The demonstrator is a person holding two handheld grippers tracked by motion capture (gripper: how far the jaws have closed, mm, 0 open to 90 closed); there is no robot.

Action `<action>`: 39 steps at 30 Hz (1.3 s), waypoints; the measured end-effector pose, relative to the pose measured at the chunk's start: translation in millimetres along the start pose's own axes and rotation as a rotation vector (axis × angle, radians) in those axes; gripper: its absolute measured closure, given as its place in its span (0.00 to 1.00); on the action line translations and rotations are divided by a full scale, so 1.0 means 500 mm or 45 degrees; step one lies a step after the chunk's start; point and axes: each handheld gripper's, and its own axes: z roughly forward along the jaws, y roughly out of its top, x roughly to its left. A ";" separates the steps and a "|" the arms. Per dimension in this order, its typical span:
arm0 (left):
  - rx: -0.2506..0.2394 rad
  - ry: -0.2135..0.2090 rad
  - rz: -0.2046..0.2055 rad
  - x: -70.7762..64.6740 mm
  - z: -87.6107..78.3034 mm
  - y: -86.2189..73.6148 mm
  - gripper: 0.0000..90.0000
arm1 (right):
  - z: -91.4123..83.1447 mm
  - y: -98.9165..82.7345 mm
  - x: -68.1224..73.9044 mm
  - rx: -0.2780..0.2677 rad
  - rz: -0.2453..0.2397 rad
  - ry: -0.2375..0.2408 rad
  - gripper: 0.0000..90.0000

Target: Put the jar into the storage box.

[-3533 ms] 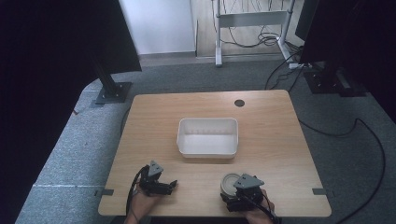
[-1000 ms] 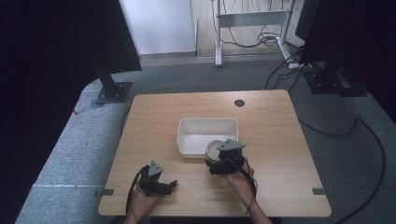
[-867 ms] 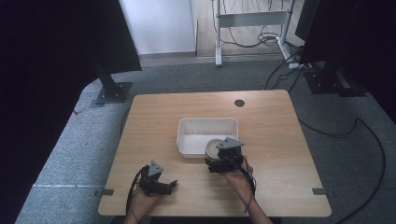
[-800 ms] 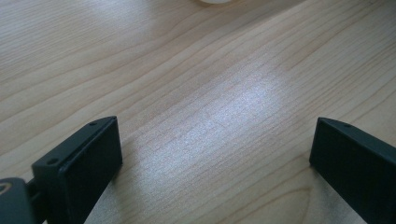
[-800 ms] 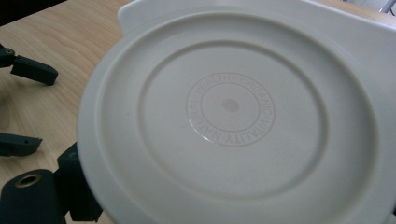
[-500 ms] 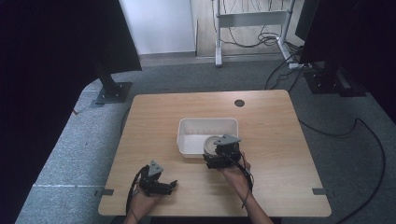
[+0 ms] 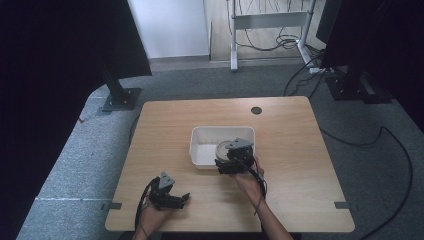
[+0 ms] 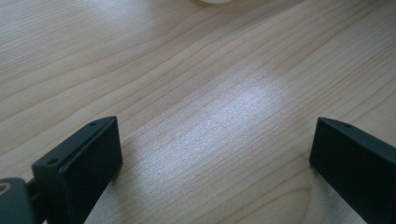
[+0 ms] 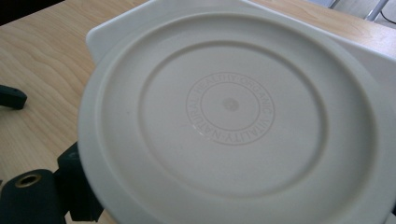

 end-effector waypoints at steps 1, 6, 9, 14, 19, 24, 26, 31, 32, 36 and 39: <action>0.000 0.000 0.000 0.000 0.000 0.000 0.02 | 0.000 0.000 0.000 0.000 0.000 0.000 0.10; 0.000 0.000 0.000 0.000 0.000 0.000 0.02 | 0.011 0.007 -0.005 -0.006 0.011 -0.003 0.10; 0.000 0.000 0.000 0.000 0.000 0.000 0.02 | 0.017 0.011 -0.009 0.002 0.009 -0.019 0.10; 0.000 0.000 0.000 0.000 0.000 0.000 0.02 | 0.028 0.010 -0.016 0.010 0.020 -0.032 0.10; 0.001 0.000 0.000 0.000 0.000 0.000 0.02 | 0.037 0.011 -0.020 0.019 0.025 -0.048 0.10; 0.001 -0.001 -0.001 0.000 0.000 0.000 0.02 | 0.051 0.008 -0.022 0.035 0.017 -0.076 0.10; 0.001 -0.001 -0.001 0.000 0.000 0.000 0.02 | 0.062 0.006 -0.020 0.049 0.010 -0.093 0.10; 0.001 -0.001 -0.001 0.000 0.000 0.000 0.02 | 0.076 0.005 -0.016 0.064 -0.007 -0.103 0.10; 0.000 -0.001 -0.001 0.000 0.000 0.000 0.02 | 0.083 0.004 -0.015 0.069 -0.012 -0.110 0.10; 0.001 -0.001 0.000 0.000 0.000 0.000 0.02 | 0.095 0.000 -0.016 0.080 -0.001 -0.114 0.10; 0.001 -0.001 0.000 0.000 0.000 0.000 0.02 | 0.103 -0.006 -0.017 0.092 0.007 -0.117 0.10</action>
